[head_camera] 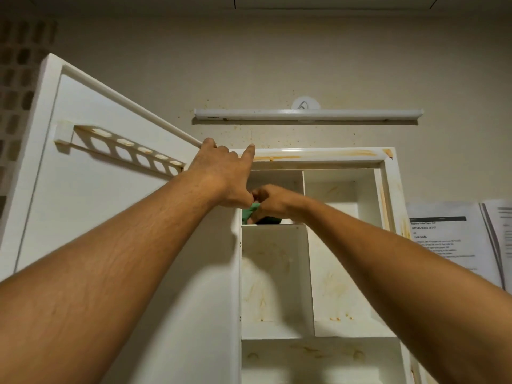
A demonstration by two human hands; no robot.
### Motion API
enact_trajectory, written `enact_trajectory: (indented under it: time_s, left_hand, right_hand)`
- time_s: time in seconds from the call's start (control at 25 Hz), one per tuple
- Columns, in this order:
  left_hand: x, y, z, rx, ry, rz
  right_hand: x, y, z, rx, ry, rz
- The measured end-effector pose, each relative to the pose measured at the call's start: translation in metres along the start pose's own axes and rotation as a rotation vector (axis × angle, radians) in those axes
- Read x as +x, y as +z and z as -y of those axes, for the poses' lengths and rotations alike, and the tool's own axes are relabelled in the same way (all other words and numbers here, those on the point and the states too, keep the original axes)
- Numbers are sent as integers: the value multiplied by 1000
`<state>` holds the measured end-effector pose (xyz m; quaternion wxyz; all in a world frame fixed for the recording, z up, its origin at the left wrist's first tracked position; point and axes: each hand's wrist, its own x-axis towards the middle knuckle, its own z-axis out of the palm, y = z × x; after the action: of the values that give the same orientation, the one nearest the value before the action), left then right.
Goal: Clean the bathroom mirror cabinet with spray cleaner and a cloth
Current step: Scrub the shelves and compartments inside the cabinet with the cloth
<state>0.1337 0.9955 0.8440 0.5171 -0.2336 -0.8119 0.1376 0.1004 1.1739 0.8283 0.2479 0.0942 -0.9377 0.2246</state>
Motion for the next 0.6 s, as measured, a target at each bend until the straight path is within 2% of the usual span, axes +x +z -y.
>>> enact_trajectory:
  time_s: [0.08,0.16,0.28,0.4,0.44,0.6]
  left_hand:
    - [0,1,-1,-6,3,2]
    - [0,0,-1,-3,1,3]
    - [2,2,-2,15,-4,-13]
    - [3,1,0,9,-5,16]
    - [2,0,-1,-2,-5,22]
    - [0,-2,-1,-24,-5,26]
  right_hand:
    - [-6,-10,-3,31,14,52]
    - [6,3,-2,-48,2,-76]
    - [26,34,5,-320,-53,-322]
    - [19,44,13,-436,-39,-410]
    - [11,41,15,-429,-34,-359]
    - [-14,-9,20,-327,20,27]
